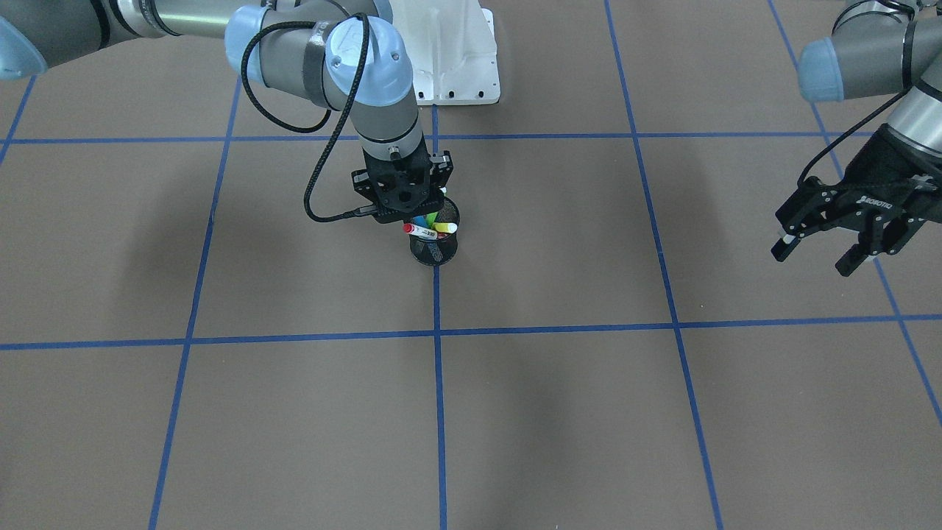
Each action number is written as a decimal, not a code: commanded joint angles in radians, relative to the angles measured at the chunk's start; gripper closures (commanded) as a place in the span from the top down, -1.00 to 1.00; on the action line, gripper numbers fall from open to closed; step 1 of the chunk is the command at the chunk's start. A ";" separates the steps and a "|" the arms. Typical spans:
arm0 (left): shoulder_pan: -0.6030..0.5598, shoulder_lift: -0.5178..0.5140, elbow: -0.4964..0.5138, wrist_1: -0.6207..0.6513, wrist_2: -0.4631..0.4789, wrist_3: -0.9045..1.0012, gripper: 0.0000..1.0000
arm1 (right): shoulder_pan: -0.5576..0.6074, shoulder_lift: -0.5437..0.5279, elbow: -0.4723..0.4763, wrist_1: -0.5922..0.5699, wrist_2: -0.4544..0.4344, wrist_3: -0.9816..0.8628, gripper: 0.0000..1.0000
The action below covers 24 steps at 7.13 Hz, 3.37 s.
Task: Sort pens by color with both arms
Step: 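Move the right gripper over the pen cup and lower onto the blue marker, then close the right gripper on the blue marker and lift it out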
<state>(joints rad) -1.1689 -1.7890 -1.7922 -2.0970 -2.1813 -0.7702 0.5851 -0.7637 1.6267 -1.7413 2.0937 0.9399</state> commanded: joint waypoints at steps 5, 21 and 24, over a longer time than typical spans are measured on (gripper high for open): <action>0.000 -0.001 -0.001 0.000 -0.002 0.002 1.00 | -0.024 -0.009 -0.004 0.003 -0.017 -0.013 -0.18; 0.000 -0.001 -0.001 0.000 -0.006 -0.004 1.00 | 0.068 -0.026 0.296 -0.184 -0.174 0.025 -1.00; 0.000 -0.001 -0.001 0.000 -0.012 -0.006 1.00 | 0.091 -0.023 0.123 -0.048 -0.378 0.164 -1.00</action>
<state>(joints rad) -1.1689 -1.7902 -1.7932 -2.0976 -2.1911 -0.7757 0.6625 -0.7876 1.8389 -1.8698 1.7863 1.0621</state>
